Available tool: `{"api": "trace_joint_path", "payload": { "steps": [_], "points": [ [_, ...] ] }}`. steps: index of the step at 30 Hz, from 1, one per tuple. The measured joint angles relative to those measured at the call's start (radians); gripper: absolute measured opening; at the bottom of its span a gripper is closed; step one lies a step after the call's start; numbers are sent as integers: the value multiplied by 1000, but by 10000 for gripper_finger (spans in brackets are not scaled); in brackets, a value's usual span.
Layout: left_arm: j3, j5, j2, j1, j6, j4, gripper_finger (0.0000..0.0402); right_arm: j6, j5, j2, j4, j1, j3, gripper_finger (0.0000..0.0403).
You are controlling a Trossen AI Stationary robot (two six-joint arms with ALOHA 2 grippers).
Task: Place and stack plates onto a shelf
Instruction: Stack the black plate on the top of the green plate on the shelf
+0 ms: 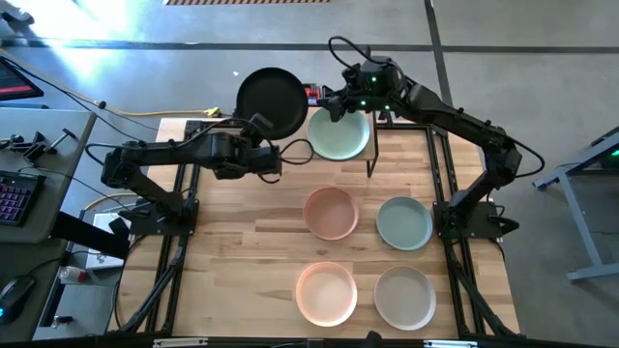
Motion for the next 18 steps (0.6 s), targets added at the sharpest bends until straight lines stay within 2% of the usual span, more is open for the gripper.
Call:
{"api": "trace_joint_path", "payload": {
  "steps": [6,18],
  "points": [
    [-1,-14,0,0,20,114,0,-9,8,2,0,6,0,201],
    [-1,-24,-1,0,119,214,0,-8,8,3,1,8,0,201]
  ]
}}
